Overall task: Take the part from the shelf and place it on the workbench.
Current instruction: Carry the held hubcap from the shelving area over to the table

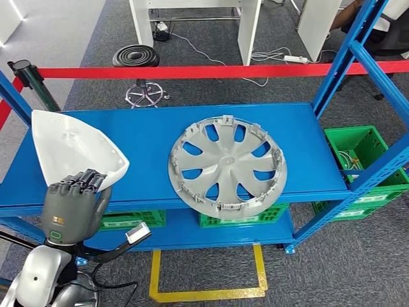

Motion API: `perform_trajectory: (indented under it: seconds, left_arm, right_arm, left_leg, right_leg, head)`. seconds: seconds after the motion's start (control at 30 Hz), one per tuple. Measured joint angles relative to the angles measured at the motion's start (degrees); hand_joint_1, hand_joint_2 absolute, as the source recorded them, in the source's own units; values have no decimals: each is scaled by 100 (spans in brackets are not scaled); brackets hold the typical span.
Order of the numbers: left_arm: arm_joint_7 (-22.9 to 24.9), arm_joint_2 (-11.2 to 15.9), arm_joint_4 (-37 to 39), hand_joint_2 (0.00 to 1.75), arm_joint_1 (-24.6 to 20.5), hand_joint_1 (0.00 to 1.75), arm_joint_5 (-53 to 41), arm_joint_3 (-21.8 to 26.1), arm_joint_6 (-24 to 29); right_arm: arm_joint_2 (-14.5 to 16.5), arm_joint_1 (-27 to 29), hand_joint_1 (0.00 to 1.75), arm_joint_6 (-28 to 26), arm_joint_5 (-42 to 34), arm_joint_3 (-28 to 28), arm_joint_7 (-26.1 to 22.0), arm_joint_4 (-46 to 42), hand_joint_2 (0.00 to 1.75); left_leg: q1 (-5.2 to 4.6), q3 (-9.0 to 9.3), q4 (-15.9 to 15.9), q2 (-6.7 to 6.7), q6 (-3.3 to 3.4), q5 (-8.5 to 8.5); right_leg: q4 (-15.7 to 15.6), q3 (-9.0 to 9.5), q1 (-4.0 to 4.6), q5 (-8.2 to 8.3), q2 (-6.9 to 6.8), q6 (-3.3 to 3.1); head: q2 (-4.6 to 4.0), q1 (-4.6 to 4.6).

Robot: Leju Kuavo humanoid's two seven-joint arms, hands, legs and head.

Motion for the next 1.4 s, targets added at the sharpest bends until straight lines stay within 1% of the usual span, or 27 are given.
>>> perform_trajectory:
  seconds: [0.07,0.13,0.2,0.23,0.3,0.37,0.4,0.47,0.53,0.6,0.67,0.73,0.8,0.87,0.9,0.93,0.97,1.0,1.03,1.07,1.13,1.17,1.23,1.27,1.3,1.37,1.4]
  left_arm:
    - [-4,0,0,175,18,175,3,14,1]
    - [-9,1,0,175,29,175,5,32,1]
    - [-14,3,0,175,43,175,5,59,1]
    - [-15,4,0,175,51,175,5,72,1]
    - [-16,9,0,175,66,175,5,94,1]
    - [-16,10,0,175,72,175,5,106,1]
    - [-16,10,1,175,76,175,5,109,1]
    - [-16,10,2,175,84,175,5,109,1]
    - [-16,10,2,175,84,175,5,109,1]
    - [-16,10,1,175,81,175,6,109,1]
    - [-17,10,0,175,82,175,6,110,2]
    - [-18,10,0,175,81,175,5,112,1]
    - [-17,8,0,175,77,175,7,113,1]
    - [3,4,0,175,84,175,8,123,-26]
    - [29,3,0,175,100,175,9,138,-53]
    - [56,5,0,175,124,175,11,165,-78]
    - [80,9,0,175,155,175,16,203,-98]
    - [91,15,0,175,187,175,21,244,-103]
    - [93,25,0,175,210,175,25,288,-101]
    - [93,33,-1,175,228,175,28,328,-98]
    - [93,55,-5,175,253,175,31,408,-91]
    - [92,67,-8,175,268,175,32,448,-87]
    - [90,93,-9,175,308,175,36,523,-81]
    - [88,108,-9,175,338,175,38,562,-80]
    - [87,125,-9,175,372,175,41,602,-79]
    - [86,157,-9,175,427,175,47,686,-76]
    - [84,170,-9,175,447,175,49,726,-75]
  right_arm:
    - [0,-19,0,1,0,-1,-1,0,0]
    - [1,-39,0,4,0,-1,-2,0,0]
    - [10,-32,0,7,0,-1,-1,0,0]
    - [16,-28,0,8,0,-1,2,1,0]
    - [26,-29,0,7,0,-1,4,2,0]
    - [22,-30,0,5,0,-1,4,2,0]
    - [22,-30,0,4,0,-1,4,2,0]
    - [23,-30,0,6,0,-1,4,2,0]
    - [24,-31,0,9,0,-1,4,1,0]
    - [24,-32,0,9,0,-1,4,1,0]
    - [24,-31,0,9,0,-1,4,2,0]
    - [24,-24,0,9,0,-1,4,2,0]
    - [24,-16,0,9,0,-1,5,2,0]
    - [25,-16,0,13,0,-1,13,1,0]
    - [26,-18,0,15,-1,-1,19,1,0]
    - [26,-17,0,15,-1,-2,25,0,0]
    - [26,-15,0,13,-1,-2,28,0,0]
    - [26,-12,0,10,-1,-3,30,0,0]
    - [26,-11,0,7,0,-3,30,0,0]
    - [26,-15,0,4,-1,-3,30,0,0]
    - [30,-32,0,-1,-1,-3,31,0,0]
    - [36,-36,0,-4,-2,-3,34,0,0]
    - [62,-19,0,-11,-2,-3,43,0,0]
    - [77,-9,0,-21,-1,-3,48,0,0]
    - [89,-2,0,-32,-1,-3,51,0,0]
    - [101,0,0,-57,-1,-3,58,0,0]
    - [104,-1,0,-68,-1,-3,61,0,0]
  left_leg:
    - [-16,-112,35,0,-44,90]
    - [-24,-165,61,5,-99,175]
    - [-14,-194,69,1,-161,236]
    - [-7,-227,109,-5,-196,164]
    - [23,-348,464,-15,-276,-292]
    - [62,-494,1164,-14,-343,-868]
    - [79,-524,1477,-14,-366,-990]
    - [103,-358,1608,-13,-387,-859]
    - [114,159,970,-13,-368,-590]
    - [101,652,215,-17,-312,-575]
    - [69,771,-60,-20,-241,-627]
    - [67,689,-80,0,-149,-533]
    - [80,566,-106,27,-55,-395]
    - [68,391,-99,35,-10,-258]
    - [58,287,-92,35,-8,-181]
    - [48,180,-84,35,-10,-104]
    - [39,66,-73,36,-17,-26]
    - [34,-33,-59,36,-30,42]
    - [31,-123,-43,35,-46,105]
    - [23,-200,-21,33,-68,161]
    - [6,-294,20,30,-119,270]
    - [1,-313,26,29,-148,323]
    - [14,-333,32,24,-207,390]
    - [24,-358,82,20,-242,292]
    - [34,-401,223,16,-278,77]
    - [52,-524,817,15,-339,-574]
    - [60,-573,1194,14,-358,-817]
  right_leg:
    - [-875,670,17,83,8,-46]
    - [-1468,1038,38,-52,24,-75]
    - [-1575,1016,39,-45,16,-140]
    - [-1577,963,32,4,3,-193]
    - [-1585,842,14,129,-31,-290]
    - [-1574,718,19,256,-47,-316]
    - [-1559,644,20,320,-53,-312]
    - [-1511,474,20,432,-59,-287]
    - [-1445,322,17,507,-58,-248]
    - [-1389,221,29,581,-50,-189]
    - [-1383,170,29,680,-45,-110]
    - [-1373,128,9,697,-35,-38]
    - [-1080,-3,0,311,-15,10]
    - [-417,-187,-1,-292,-8,39]
    - [-59,-243,-1,-473,-7,49]
    - [190,-243,-1,-511,-8,54]
    - [300,-167,0,-426,-8,53]
    - [183,9,0,-235,-7,43]
    - [-125,282,1,-56,-7,28]
    - [-563,618,4,9,-4,11]
    - [-1411,1175,14,-116,9,-34]
    - [-1626,1289,26,-203,12,-59]
    - [-1680,1243,30,-182,-6,-131]
    - [-1669,1195,26,-134,-20,-175]
    - [-1666,1134,17,-73,-35,-220]
    - [-1649,991,16,61,-48,-270]
    - [-1628,909,21,126,-55,-277]
  head:
    - [0,-4]
    - [0,-9]
    - [-1,0]
    - [-1,0]
    - [-2,-15]
    - [-1,-39]
    - [-1,-39]
    - [-1,-40]
    - [-1,-42]
    - [0,-38]
    - [-1,-33]
    - [-1,-33]
    - [0,-18]
    - [-1,-2]
    - [-2,-2]
    - [-2,-2]
    - [-2,-3]
    - [-1,-3]
    - [-1,-3]
    - [-1,-3]
    - [-1,-8]
    - [-1,-10]
    - [0,-9]
    - [0,-14]
    - [-1,-23]
    - [-1,-46]
    - [-1,-49]
